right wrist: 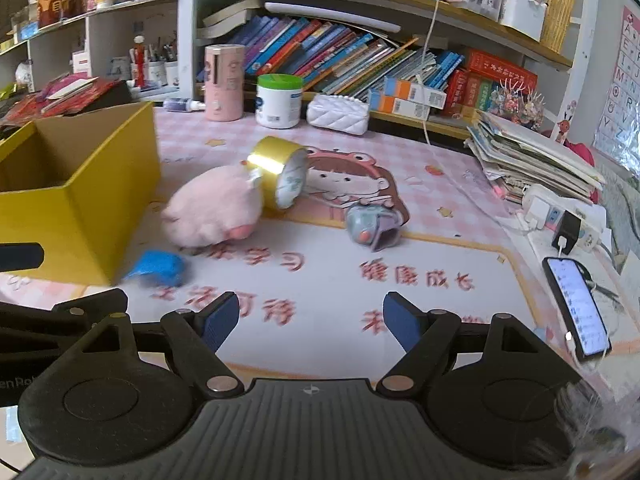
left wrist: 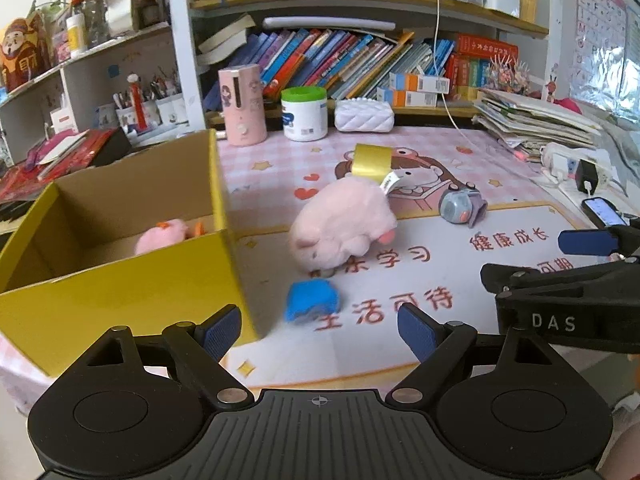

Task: Organize objects
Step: 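Grasp the blue toy with the left tool while the right tool grasps the light-blue toy truck, then carry the blue toy and toy truck with both tools over the yellow box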

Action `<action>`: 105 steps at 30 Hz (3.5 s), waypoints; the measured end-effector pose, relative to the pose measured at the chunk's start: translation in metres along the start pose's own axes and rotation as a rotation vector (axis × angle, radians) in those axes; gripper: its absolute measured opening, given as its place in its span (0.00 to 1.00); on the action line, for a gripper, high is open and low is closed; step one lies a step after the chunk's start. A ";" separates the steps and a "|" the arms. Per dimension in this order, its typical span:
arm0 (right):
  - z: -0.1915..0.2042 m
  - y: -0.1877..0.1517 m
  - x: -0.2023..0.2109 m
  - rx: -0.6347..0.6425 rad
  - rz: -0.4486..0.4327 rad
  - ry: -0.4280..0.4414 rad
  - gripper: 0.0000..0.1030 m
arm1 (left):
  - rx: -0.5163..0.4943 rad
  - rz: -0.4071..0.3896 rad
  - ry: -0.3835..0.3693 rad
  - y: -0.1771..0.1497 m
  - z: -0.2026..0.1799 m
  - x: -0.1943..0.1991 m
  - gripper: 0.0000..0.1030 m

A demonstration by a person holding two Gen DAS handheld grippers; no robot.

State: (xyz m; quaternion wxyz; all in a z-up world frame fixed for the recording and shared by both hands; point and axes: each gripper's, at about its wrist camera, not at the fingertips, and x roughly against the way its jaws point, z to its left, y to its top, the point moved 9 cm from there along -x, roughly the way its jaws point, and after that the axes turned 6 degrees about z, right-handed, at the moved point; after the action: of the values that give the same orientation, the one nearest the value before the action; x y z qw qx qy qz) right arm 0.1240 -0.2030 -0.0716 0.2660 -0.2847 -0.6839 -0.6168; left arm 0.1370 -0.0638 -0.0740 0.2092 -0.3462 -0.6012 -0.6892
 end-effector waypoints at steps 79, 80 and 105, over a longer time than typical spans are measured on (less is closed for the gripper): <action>-0.004 0.000 -0.017 0.025 0.040 0.003 0.59 | 0.165 0.067 -0.025 -0.034 0.028 0.002 0.38; 0.003 -0.004 -0.012 0.031 0.040 0.006 0.59 | 0.170 0.067 -0.019 -0.039 0.033 0.006 0.38; 0.168 -0.058 0.061 0.159 0.010 0.138 0.59 | 0.240 0.041 0.143 -0.127 0.156 0.104 0.38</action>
State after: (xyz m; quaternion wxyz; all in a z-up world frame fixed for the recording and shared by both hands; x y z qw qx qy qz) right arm 0.0376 -0.0362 -0.0844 0.3374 -0.2230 -0.7093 -0.5773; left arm 0.0132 0.1258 -0.0795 0.3056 -0.2807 -0.6557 -0.6308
